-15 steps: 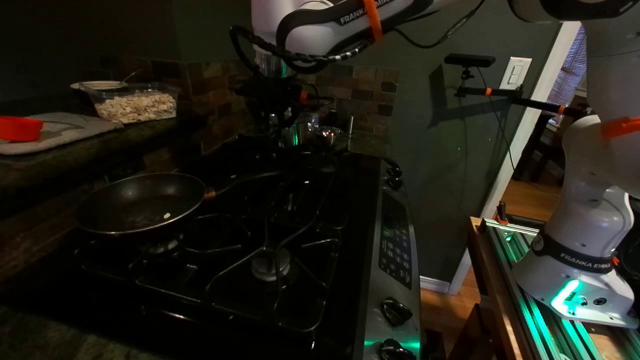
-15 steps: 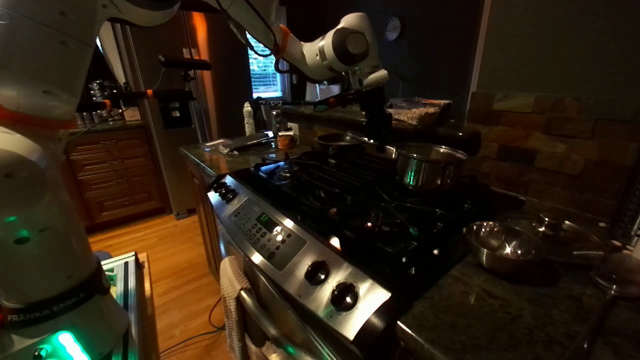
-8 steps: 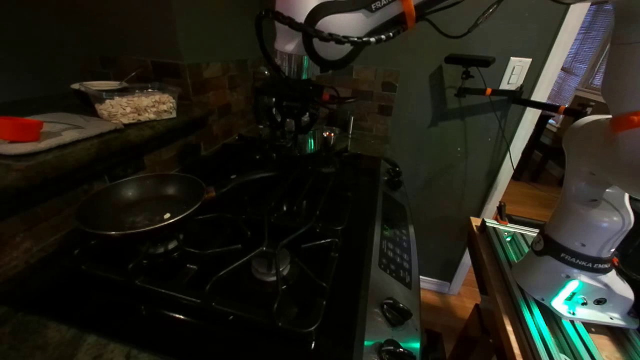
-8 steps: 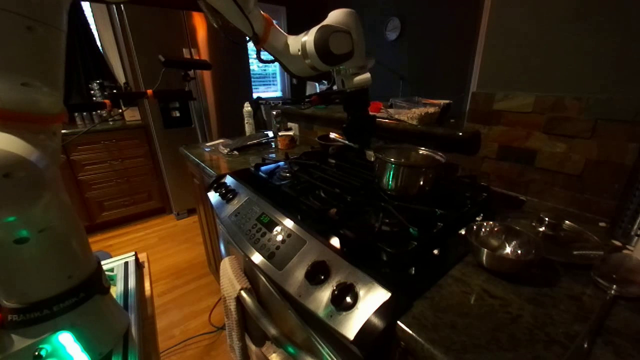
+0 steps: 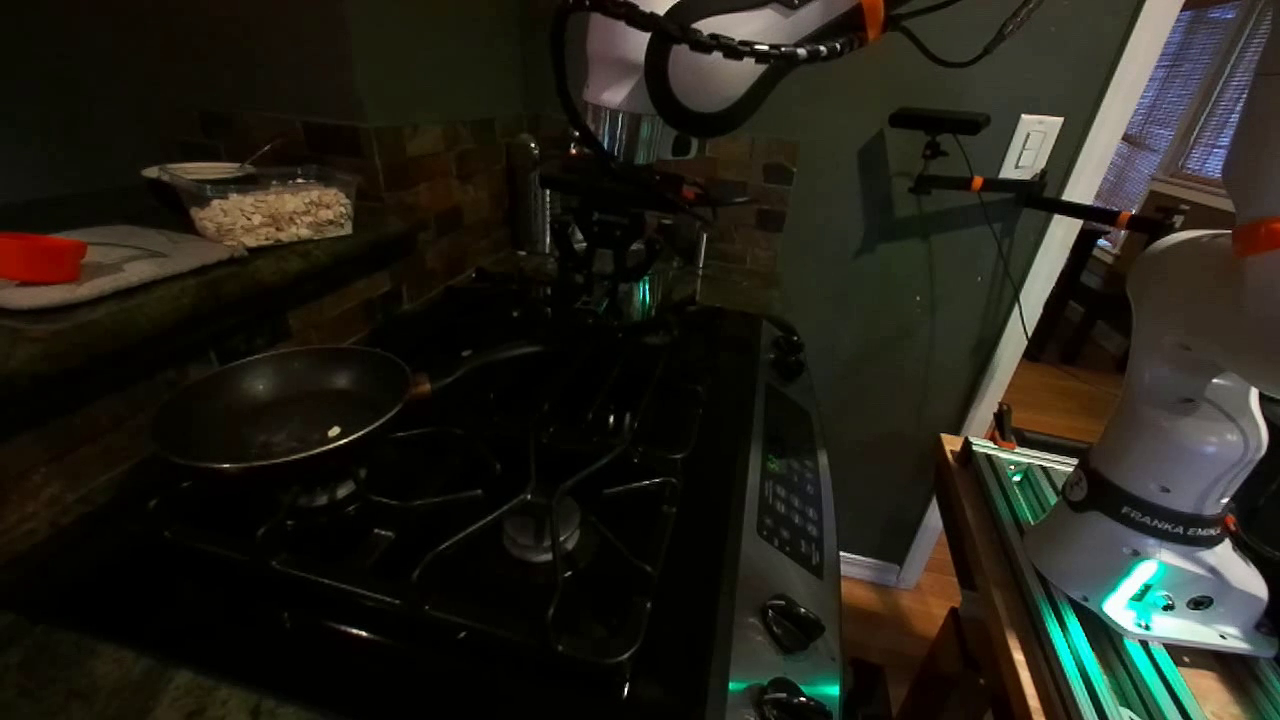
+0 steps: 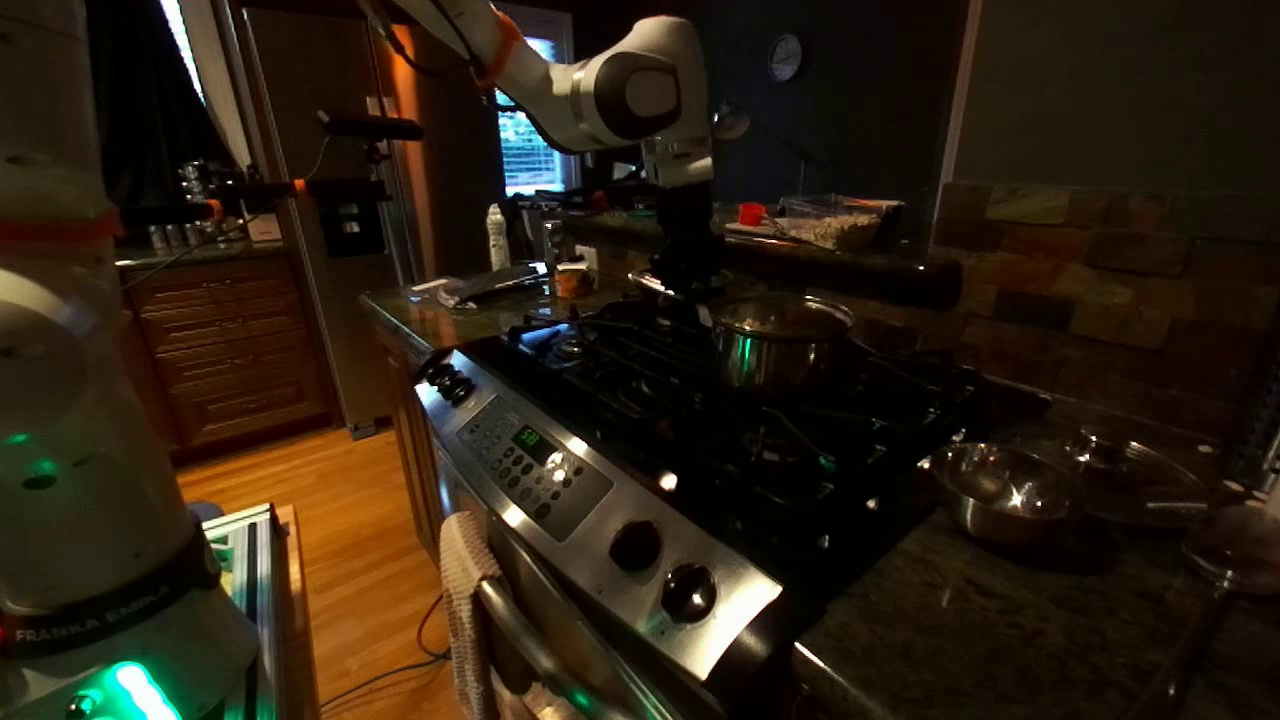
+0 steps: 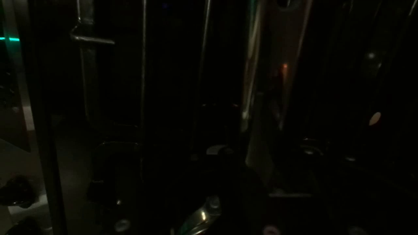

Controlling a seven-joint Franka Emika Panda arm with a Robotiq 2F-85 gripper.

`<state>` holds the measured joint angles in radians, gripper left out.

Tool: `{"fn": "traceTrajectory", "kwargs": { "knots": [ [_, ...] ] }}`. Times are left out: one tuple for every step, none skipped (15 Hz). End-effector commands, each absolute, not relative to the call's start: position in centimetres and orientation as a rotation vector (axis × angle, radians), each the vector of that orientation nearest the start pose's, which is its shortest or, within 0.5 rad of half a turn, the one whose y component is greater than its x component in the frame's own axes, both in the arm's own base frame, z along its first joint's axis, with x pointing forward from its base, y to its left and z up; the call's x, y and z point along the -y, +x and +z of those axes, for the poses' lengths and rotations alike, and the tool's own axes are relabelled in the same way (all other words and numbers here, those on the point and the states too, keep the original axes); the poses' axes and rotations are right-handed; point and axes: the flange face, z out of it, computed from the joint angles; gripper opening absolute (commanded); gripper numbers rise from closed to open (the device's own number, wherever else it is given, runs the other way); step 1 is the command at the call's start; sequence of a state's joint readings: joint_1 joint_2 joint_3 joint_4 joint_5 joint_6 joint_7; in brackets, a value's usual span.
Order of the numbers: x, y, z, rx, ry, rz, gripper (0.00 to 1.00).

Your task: Move the pot to the left

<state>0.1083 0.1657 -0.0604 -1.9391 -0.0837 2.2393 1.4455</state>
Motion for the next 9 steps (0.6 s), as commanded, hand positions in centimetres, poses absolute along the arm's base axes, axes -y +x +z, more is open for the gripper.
{"fn": "traceTrajectory", "kwargs": {
  "knots": [
    [-2.8, 60.7, 41.3, -1.935, -2.421, -0.235, 0.32],
    [-2.8, 60.6, 41.3, -1.934, -2.421, -0.235, 0.32],
    [-2.8, 60.6, 41.3, -1.934, -2.421, -0.234, 0.08],
    [-3.3, 60.4, 41.0, -1.927, -2.445, -0.200, 0.08],
    [-3.7, 60.2, 40.7, -1.923, -2.460, -0.185, 0.08],
    [-4.4, 59.8, 40.3, -1.898, -2.479, -0.143, 0.08],
    [-4.9, 59.4, 39.9, -1.892, -2.507, -0.133, 0.08],
    [-5.5, 59.0, 39.5, -1.871, -2.531, -0.101, 0.08],
    [-6.1, 58.5, 39.3, -1.856, -2.555, -0.090, 0.08]
  ]
}}
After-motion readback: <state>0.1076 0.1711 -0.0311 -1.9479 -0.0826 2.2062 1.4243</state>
